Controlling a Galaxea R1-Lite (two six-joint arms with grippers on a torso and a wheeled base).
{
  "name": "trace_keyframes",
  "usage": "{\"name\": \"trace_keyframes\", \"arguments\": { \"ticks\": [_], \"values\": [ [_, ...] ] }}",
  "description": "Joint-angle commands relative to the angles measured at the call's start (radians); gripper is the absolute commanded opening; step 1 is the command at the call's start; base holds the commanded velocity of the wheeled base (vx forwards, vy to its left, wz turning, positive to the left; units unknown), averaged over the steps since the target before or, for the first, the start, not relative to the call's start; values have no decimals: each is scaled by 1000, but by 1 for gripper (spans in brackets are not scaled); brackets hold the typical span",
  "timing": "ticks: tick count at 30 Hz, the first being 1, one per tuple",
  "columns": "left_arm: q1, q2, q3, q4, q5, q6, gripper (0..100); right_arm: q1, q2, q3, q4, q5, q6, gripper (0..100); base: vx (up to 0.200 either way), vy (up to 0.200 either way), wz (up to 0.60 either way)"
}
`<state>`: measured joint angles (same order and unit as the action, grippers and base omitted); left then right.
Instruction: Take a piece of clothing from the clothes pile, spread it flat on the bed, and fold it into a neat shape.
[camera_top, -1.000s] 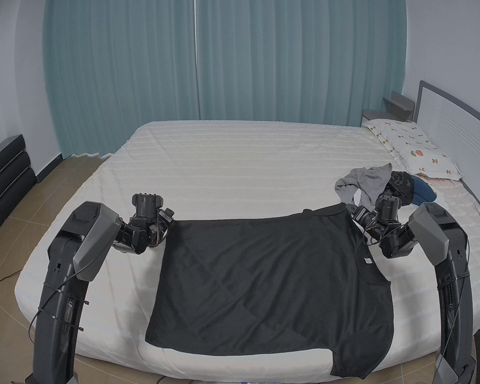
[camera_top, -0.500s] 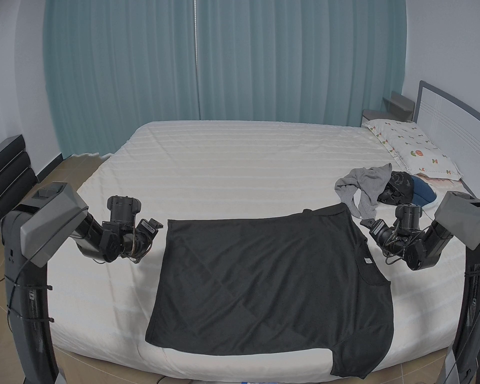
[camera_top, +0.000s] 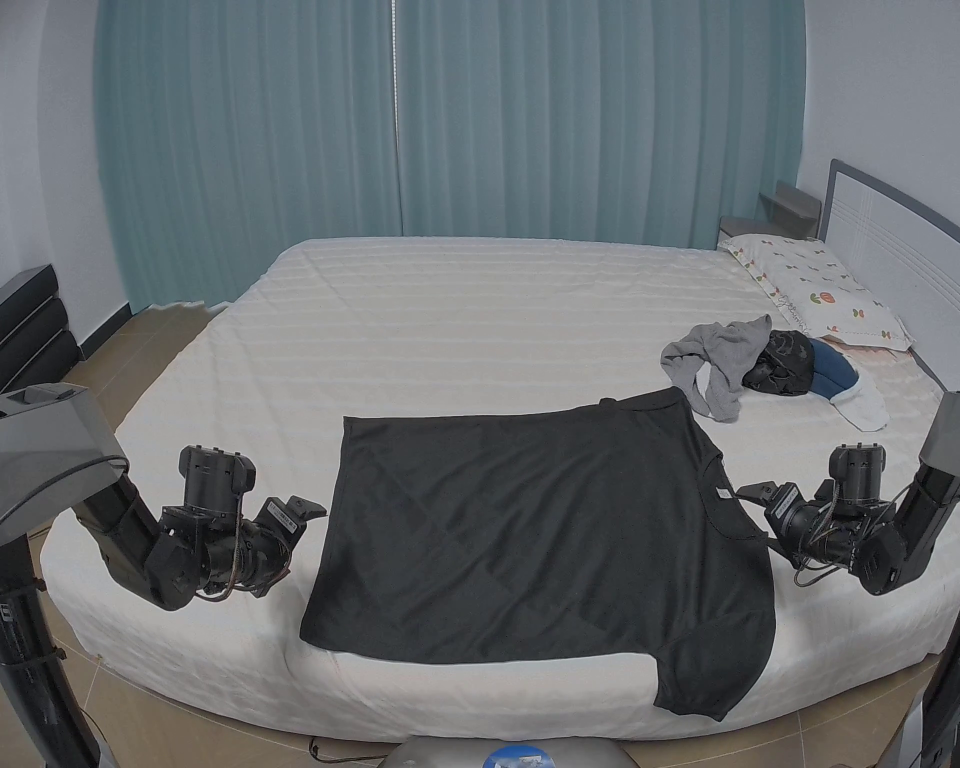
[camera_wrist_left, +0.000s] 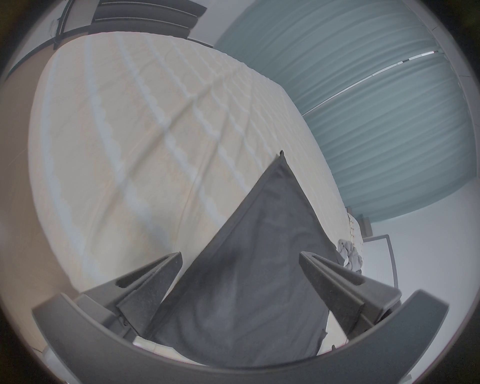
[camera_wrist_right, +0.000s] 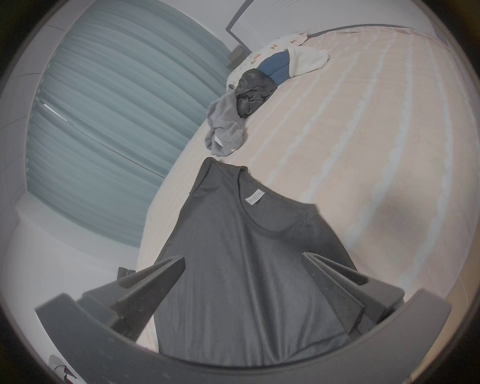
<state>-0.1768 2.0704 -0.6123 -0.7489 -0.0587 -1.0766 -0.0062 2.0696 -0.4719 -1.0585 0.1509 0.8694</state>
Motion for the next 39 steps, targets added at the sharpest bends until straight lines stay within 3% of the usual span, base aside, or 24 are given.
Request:
{"name": "trace_keyframes", "arguments": {
  "ticks": [1, 8, 21, 32, 39],
  "values": [
    [-12, -27, 37, -10, -13, -5, 100, 5, -31, 67, -40, 19, 5, 100, 0, 0, 0],
    [-18, -39, 37, -12, -46, -63, 100, 14, -26, 76, -44, 27, 23, 100, 0, -143, 0],
    [-29, -39, 56, -10, -43, -54, 100, 15, -26, 85, -47, 29, 37, 100, 0, -200, 0],
    [-26, -46, 63, -9, -35, -48, 100, 17, -23, 101, -43, 32, 36, 100, 0, 0, 0],
    [11, -135, 137, 0, -26, 60, 100, 75, -16, 161, -44, 55, 3, 100, 0, 0, 0]
  ]
}}
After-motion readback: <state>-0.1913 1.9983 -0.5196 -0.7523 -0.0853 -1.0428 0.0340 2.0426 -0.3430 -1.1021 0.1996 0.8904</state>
